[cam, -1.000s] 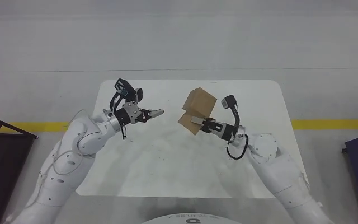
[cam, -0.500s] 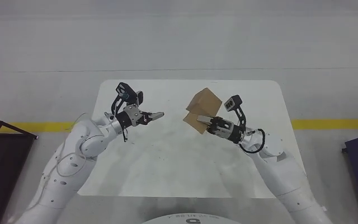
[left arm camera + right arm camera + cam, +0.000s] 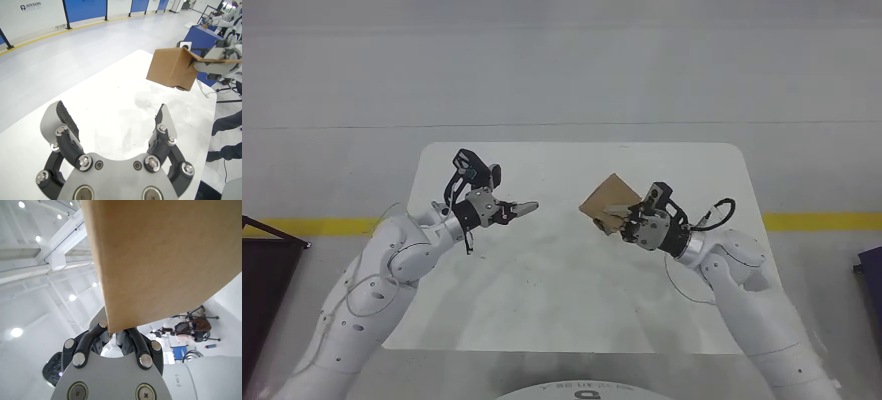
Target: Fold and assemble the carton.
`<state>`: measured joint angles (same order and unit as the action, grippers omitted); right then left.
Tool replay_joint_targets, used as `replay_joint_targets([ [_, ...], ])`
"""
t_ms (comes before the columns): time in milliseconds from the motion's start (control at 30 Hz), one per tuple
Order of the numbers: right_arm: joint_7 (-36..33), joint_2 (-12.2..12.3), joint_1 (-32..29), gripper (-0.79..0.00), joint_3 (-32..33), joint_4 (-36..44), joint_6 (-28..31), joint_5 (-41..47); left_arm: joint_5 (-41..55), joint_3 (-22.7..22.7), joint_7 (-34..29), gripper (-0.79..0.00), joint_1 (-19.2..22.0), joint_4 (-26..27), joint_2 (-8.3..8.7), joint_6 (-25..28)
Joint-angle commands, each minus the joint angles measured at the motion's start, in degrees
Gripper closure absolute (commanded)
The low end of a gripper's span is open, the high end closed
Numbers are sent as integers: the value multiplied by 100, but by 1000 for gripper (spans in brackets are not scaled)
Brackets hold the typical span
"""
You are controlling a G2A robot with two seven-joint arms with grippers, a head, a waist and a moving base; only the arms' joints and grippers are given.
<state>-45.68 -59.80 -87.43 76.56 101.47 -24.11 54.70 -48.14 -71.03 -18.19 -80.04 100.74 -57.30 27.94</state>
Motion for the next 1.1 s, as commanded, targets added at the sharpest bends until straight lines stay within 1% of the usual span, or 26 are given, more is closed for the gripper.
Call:
replay_joint_targets([
  [0, 9, 24, -69, 0, 5, 63, -464, -13, 2, -8, 15, -785, -12, 5, -2, -4],
  [67, 56, 52, -120, 0, -15, 85, -829, -142, -4, -13, 19, -785, -24, 8, -4, 0],
  [133, 47, 72, -157, 0, -49, 50, -1074, -212, -14, -17, 28, -785, -38, 5, -7, 6],
  [300, 25, 78, -157, 0, -296, -155, -1344, -331, -6, -15, 35, -785, -55, -15, -15, 15],
  [500, -96, 33, 15, 0, -739, -441, -1403, -303, 19, -13, 11, -785, -45, -43, -24, 46],
  [633, -24, -1, 176, -3, -962, -651, -1384, -331, 30, -3, 0, -785, -33, -77, -32, 58],
  [700, 82, -12, 275, -148, -1051, -795, -1417, -411, 33, -2, -6, -785, -21, -91, -35, 68],
  [767, 168, -33, 375, -363, -1120, -933, -1373, -400, 44, 1, -16, -785, -8, -110, -40, 69],
  [833, 264, -52, 465, -366, -1189, -1051, -1329, -413, 48, 12, -34, -785, 15, -128, -44, 95],
  [867, 307, -64, 492, -419, -1199, -1109, -1269, -362, 52, 18, -42, -785, 26, -136, -46, 106],
  [900, 342, -74, 518, -662, -1206, -1161, -1224, -308, 55, 22, -48, -785, 36, -145, -48, 112],
  [933, 386, -82, 543, -785, -1202, -1204, -1176, -266, 58, 26, -57, -785, 46, -151, -50, 124],
  [1067, 550, -97, 595, -785, -1102, -1307, -997, -86, 69, 32, -70, -785, 79, -179, -57, 134],
])
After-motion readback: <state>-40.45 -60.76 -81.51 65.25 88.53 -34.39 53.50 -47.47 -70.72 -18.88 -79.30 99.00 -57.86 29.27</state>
